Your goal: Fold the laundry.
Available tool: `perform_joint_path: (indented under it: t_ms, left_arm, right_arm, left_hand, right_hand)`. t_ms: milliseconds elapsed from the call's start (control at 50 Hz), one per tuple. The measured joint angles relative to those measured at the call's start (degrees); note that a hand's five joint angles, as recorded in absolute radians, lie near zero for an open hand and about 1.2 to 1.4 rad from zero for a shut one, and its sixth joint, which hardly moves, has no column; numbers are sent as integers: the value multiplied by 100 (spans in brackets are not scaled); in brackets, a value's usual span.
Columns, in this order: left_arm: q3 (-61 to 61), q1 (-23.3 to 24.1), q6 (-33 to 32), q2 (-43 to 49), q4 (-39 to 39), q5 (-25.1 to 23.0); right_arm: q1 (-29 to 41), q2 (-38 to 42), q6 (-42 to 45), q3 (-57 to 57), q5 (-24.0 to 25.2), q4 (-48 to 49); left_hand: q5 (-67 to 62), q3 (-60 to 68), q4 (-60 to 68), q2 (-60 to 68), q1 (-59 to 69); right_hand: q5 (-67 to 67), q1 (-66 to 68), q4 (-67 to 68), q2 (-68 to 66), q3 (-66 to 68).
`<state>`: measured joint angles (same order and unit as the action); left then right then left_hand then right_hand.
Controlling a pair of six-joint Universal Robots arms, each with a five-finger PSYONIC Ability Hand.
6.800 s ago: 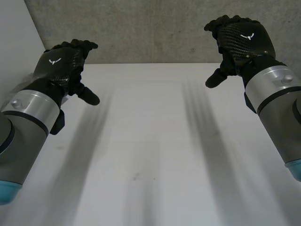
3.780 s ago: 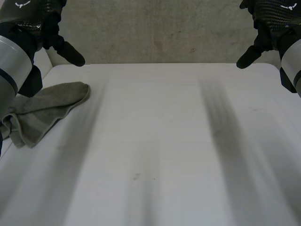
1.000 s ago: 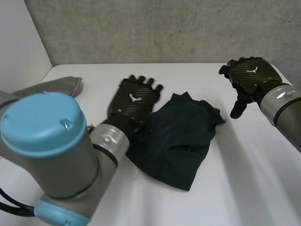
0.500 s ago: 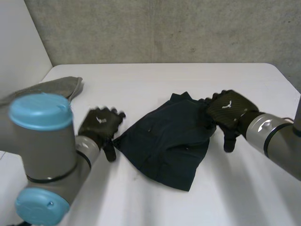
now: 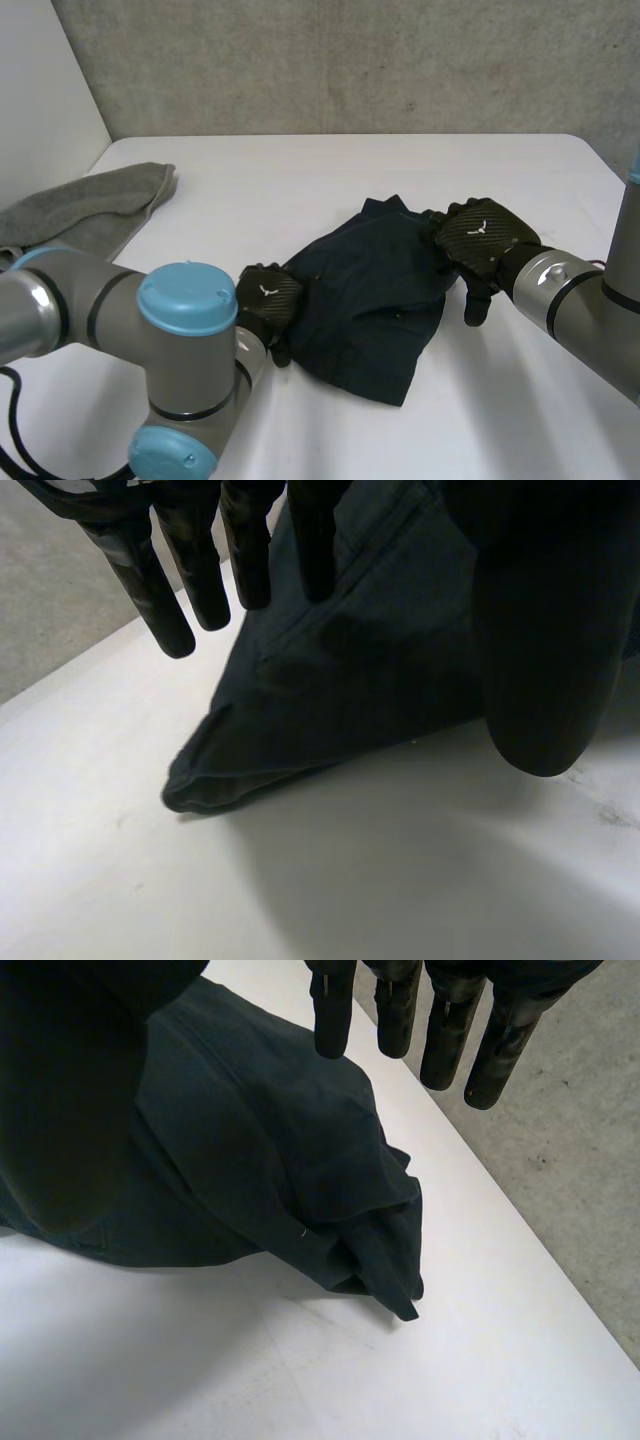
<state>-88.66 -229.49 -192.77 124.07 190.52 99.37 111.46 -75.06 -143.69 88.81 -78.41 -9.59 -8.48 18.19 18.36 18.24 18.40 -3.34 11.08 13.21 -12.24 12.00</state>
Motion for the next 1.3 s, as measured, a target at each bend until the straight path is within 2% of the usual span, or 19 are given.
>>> perform_joint_path:
  t_ms: [80,140,180,200,220,240,360,500,580,660,820,980,1040,1060,1080,1140,1160,1200,1300]
  left_arm:
    - [177,67,-23,183,-18,27]
    - [309,95,-32,291,-31,45]
    - [391,102,-34,342,-31,58]
    - [412,102,-34,353,-30,61]
    - [468,101,-34,371,-29,81]
    - [505,99,-33,376,-26,99]
    - [772,-39,-23,336,77,494]
    - [1112,-1123,-104,-72,398,1272]
    - [1376,-1623,-206,-351,580,1287]
    - [1743,-1702,-263,-531,703,955]
    - [2251,-1071,-270,-647,810,182]
    - [2193,437,-286,137,879,-512]
    - [2067,809,-290,341,872,-778]
    - [2042,853,-290,362,872,-820]
    - [1943,979,-293,397,868,-965]
    - [1771,1110,-298,360,868,-1171]
    - [1680,1146,-305,265,872,-1264]
    - [1590,1145,-313,108,871,-1331]
    - [1436,868,-323,-347,854,-1346]
  right_arm:
    - [-1,0,2,4,1,11]
    - [-2,-2,5,5,-2,21]
    - [-1,-4,6,5,-5,26]
    - [-2,-5,7,4,-5,28]
    - [-1,-6,7,2,-6,35]
    - [-1,-6,8,1,-7,40]
    - [-1,-8,8,-12,-8,67]
    - [2,-10,1,-61,-11,80]
    - [5,-13,-41,-106,-30,85]
    - [6,-12,-188,-166,-100,102]
    - [0,-9,-596,-300,-340,138]
    - [-191,-20,-739,-448,-639,233]
    - [-309,-25,-752,-504,-736,282]
    - [-325,-26,-753,-513,-749,288]
    - [-380,-27,-758,-543,-783,306]
    - [-446,-28,-763,-587,-815,323]
    - [-469,-31,-763,-610,-823,327]
    - [-485,-32,-762,-632,-821,325]
    - [-480,-34,-752,-657,-788,302]
  left_hand:
    - [-398,398,390,421,414]
    - [-1196,1241,1233,1305,1383]
    - [-2850,3080,2986,3096,2976]
    - [-2850,3080,2986,3096,2976]
    - [-3987,4145,4154,4159,3729]
    - [-4485,4650,4678,4643,4046]
    - [-4791,4937,5000,4935,4439]
    - [-4791,4937,5020,4958,4522]
    - [-4791,4937,5021,4976,4559]
    - [-4791,4980,5023,4999,4584]
    - [-4791,5021,5028,5042,4585]
    - [-4770,4946,4983,4954,4583]
    - [-2857,3025,2975,2969,2340]
    - [-2621,2696,2730,2608,2063]
    - [-1194,1307,1250,1157,657]
    - [-1021,1217,1068,990,519]
    - [170,-34,-118,-103,-134]
    - [531,-424,-468,-440,-443]
    - [539,-444,-493,-478,-458]
  right_hand:
    - [0,0,0,0,0]
    - [0,0,0,0,0]
    - [0,0,0,0,0]
    - [0,0,0,0,0]
    - [0,0,0,0,0]
    - [0,0,0,0,0]
    - [0,0,0,0,0]
    - [0,0,0,0,0]
    - [0,0,0,0,0]
    - [0,0,0,0,0]
    - [0,0,0,0,0]
    - [0,0,0,0,0]
    - [0,0,0,0,0]
    - [0,0,0,0,0]
    - [0,0,0,0,0]
    - [0,0,0,0,0]
    - [0,0,0,0,0]
    - [0,0,0,0,0]
    - [0,0,0,0,0]
